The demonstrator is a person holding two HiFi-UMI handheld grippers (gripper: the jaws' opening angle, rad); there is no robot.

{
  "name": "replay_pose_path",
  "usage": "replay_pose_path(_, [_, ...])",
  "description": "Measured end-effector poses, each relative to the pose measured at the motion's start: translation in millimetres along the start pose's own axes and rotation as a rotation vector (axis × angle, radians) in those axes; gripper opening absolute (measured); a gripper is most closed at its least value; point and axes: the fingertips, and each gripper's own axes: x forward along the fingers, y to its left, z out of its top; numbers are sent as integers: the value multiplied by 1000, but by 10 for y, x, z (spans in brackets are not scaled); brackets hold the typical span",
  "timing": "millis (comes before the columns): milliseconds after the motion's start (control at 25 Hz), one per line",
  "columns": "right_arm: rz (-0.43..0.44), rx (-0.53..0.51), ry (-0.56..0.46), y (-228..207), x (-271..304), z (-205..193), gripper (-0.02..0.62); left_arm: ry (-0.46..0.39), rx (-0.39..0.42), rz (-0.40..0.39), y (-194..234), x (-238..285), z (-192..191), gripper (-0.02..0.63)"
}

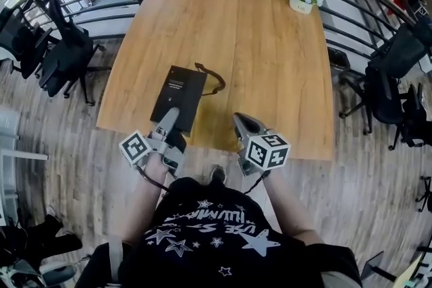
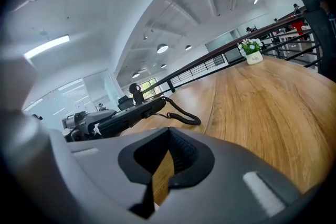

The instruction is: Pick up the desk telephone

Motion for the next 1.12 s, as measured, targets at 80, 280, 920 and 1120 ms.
replay_pose_path(80, [-5, -2, -2, 19, -2, 5, 0, 1, -4, -9, -13, -20, 23, 184])
replay_pose_path(280, [-31, 3, -11, 134, -114, -81, -2, 30, 6, -39, -54, -134, 5, 184])
replay_pose_path(920, [-99, 20, -77, 891, -624, -596, -2, 92, -3, -66, -13, -1191, -184, 184])
replay_pose_path(1120, [-128, 31, -124, 1152, -867, -750, -2, 100, -8, -81, -26, -1585, -238, 184])
